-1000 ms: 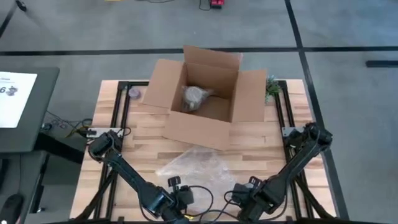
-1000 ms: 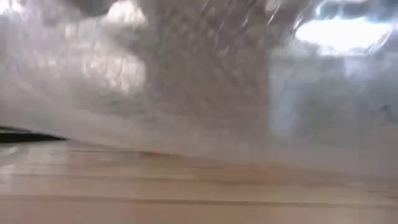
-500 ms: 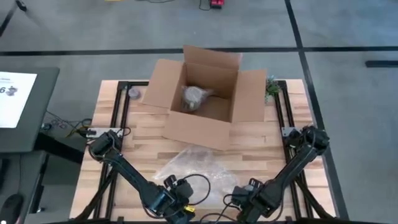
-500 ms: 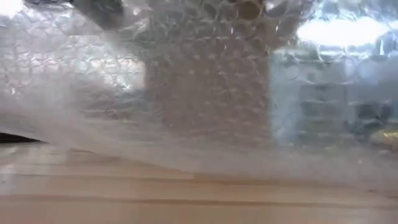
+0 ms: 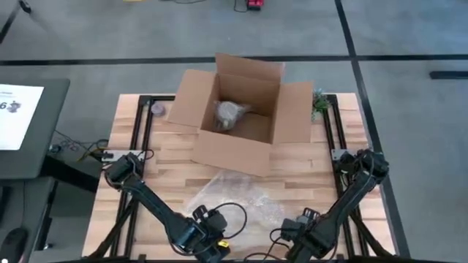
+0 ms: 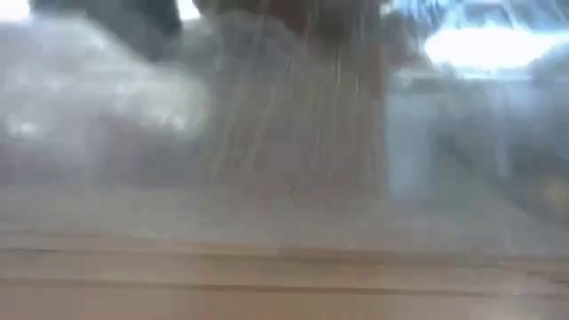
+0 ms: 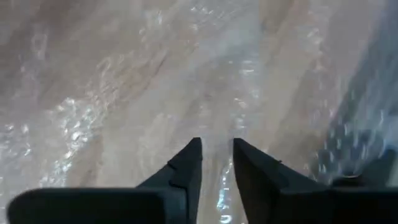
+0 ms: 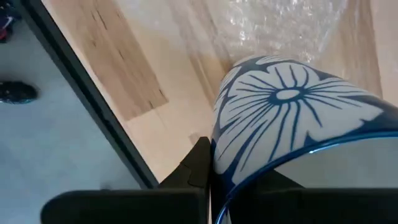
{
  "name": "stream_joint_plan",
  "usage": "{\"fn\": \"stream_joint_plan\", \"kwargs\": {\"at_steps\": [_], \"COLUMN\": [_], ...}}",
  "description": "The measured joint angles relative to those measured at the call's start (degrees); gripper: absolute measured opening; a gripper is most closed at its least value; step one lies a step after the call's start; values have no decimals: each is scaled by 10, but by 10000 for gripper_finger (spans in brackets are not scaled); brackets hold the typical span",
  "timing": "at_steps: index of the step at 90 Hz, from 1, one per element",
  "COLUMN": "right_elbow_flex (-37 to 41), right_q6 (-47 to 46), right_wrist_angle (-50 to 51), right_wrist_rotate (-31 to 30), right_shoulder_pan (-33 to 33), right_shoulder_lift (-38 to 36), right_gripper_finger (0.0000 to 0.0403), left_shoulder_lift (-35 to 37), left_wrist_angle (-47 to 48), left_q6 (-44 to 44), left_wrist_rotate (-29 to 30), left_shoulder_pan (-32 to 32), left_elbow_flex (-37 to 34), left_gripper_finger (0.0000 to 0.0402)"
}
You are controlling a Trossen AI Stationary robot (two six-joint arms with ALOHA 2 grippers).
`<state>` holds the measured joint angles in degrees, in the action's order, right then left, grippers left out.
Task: Wrap mug
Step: Prepare the transparent bubble wrap
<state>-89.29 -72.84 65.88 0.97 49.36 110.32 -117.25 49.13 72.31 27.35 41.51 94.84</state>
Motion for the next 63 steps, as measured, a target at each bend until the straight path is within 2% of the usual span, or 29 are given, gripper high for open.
{"fn": "stream_joint_plan", "kwargs": {"at_steps": [12,28,48,63], "right_elbow_flex": [-24,-60,-61,-65], "right_q6": [12,29,53,58], "right_wrist_angle": [-9,-32,-125,-142], "right_wrist_rotate": [0,-4,-38,-35], "right_shoulder_pan": [0,-11,-45,-62], "right_shoulder_lift": [0,0,34,75], "right_gripper_finger": [9,9,9,9], "left_shoulder_lift": [0,0,6,30], "left_wrist_angle": [-38,-38,-22,61], "left_q6": [7,16,5,-2], "left_wrist_rotate": [-26,-12,36,125], "left_shoulder_pan": [0,0,0,11], "left_elbow_flex": [-36,-43,3,69], "left_gripper_finger": [72,8,1,0]}}
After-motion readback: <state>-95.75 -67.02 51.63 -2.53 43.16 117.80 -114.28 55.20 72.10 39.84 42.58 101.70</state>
